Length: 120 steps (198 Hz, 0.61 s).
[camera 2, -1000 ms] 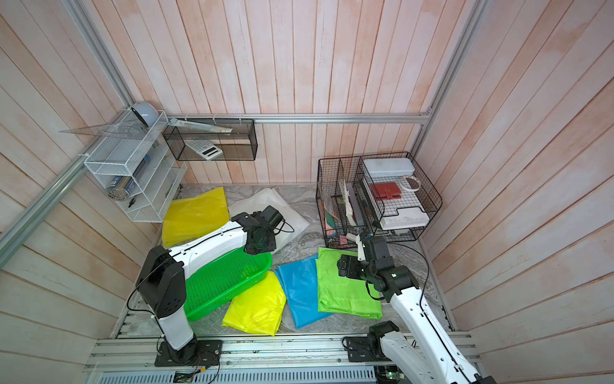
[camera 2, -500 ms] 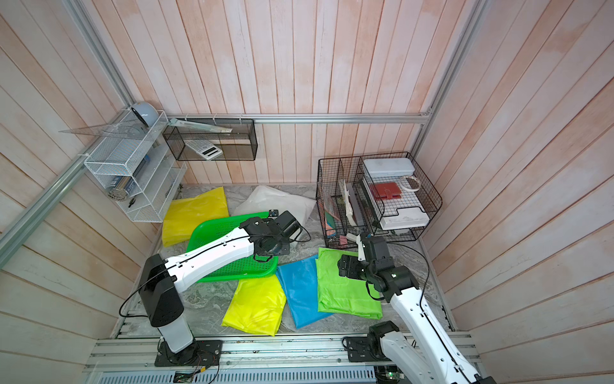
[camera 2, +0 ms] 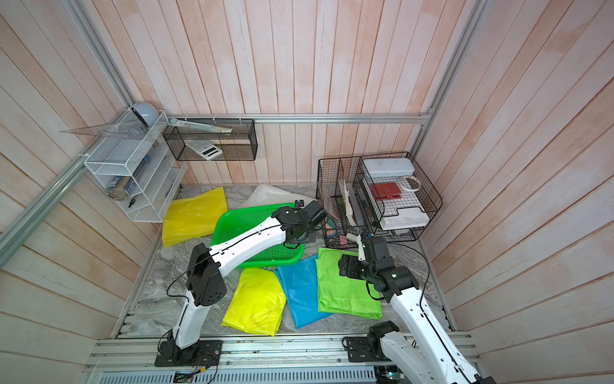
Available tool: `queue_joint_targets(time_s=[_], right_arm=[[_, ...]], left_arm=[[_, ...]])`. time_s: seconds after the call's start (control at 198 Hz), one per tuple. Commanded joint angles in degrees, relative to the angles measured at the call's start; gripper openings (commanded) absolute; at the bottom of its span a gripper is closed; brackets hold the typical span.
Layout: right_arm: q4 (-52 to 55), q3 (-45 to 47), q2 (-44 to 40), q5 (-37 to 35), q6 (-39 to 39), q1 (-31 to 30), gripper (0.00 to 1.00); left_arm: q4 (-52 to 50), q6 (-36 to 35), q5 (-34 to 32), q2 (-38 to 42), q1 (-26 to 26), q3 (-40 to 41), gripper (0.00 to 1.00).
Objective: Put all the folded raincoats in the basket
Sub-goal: Place the basket at the center of the board, then pick up the raincoat from the center of the board.
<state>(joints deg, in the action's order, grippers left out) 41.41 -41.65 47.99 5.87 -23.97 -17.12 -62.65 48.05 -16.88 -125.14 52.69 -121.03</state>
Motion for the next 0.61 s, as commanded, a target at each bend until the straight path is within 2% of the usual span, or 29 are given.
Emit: queue_joint_targets(time_s=[0.0,0.076,0.156,0.262,0.338,0.404,0.469,0.601], right_arm=[[-0.09,0.30,0.00,-0.95,-0.39,-0.27,0.89],[0.16,0.15,0.26,-0.73,-0.39,-0.26,0.89],[0.49,-0.15,0.68,-0.62,-0.50,-0.26,0.89],[1.21,-0.71,0.97,-0.33,-0.75,-0.24,0.89],[1.73,-0.98,1.16,0.30,-1.20,-0.35,0.89],[2.09,-1.20,1.57,1.76,-1.81,-0.44,0.89],[2.25,-1.32,2.58,3.06,-2.32,-1.25,0.89],[3.06,-1.85,4.66,0.73,-3.63,-4.93,0.87]], left_arm=[[0.86,-0.39,3.57,-0.61,0.40,-4.61,0.51],[0.82,-1.34,3.98,0.27,0.41,-5.92,0.69],[0.65,-2.61,3.61,2.86,0.31,-6.07,0.80],[-0.27,-3.98,2.50,8.52,0.01,-4.95,0.82],[0.48,-4.81,1.89,14.44,-0.21,-0.55,0.82],[3.17,-5.35,2.14,21.30,-0.40,6.31,0.82],[8.80,-5.04,4.94,28.59,-0.69,16.47,0.83],[26.02,-1.71,20.97,41.39,-0.75,38.58,0.82]])
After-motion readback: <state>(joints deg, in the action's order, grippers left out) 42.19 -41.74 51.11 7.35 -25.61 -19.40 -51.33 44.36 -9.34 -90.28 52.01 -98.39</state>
